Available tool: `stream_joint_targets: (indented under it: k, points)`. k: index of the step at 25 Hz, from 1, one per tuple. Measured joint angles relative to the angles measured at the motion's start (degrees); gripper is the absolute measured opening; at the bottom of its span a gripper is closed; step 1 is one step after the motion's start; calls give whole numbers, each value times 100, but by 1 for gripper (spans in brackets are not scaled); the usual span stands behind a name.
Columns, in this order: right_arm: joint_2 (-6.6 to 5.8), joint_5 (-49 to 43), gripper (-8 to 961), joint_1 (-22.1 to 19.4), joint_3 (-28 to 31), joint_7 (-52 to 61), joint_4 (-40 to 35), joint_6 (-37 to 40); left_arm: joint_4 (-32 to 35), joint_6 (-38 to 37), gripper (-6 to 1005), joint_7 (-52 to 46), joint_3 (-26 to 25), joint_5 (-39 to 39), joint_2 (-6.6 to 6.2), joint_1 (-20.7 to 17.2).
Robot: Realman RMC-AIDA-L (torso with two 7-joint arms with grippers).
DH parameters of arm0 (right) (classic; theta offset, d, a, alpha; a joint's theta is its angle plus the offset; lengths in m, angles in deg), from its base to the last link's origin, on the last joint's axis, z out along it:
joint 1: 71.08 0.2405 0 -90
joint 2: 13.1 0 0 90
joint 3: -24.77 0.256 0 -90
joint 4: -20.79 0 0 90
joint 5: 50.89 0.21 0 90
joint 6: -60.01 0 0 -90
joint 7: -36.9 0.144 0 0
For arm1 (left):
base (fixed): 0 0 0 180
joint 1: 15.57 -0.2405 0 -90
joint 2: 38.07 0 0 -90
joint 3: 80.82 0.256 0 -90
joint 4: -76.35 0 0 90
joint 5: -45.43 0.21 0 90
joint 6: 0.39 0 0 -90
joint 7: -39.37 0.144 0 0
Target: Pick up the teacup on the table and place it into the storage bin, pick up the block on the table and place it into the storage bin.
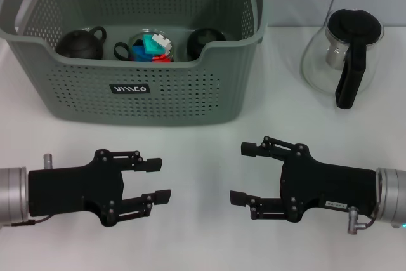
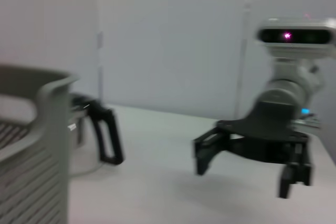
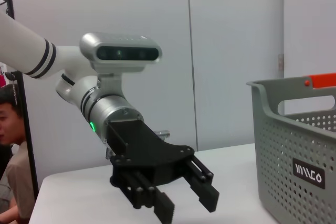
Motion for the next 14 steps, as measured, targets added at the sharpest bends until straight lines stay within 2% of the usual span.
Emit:
stream_joint_targets:
  k: [2, 6, 11, 14]
  points:
    - [1, 0, 897, 0, 9, 13, -1, 20, -65, 59, 574, -235, -16, 12, -22, 25]
    - [0, 0, 897, 8, -7, 19, -37, 35, -158, 100, 591, 109, -49, -32, 6, -67]
    - [0, 0, 897, 9, -32, -1, -48, 37, -196, 52, 815, 675, -74, -38, 41, -169]
    - [-3, -6, 897, 1, -35, -21, -26, 38, -198, 22, 815, 718, -79, -38, 44, -178]
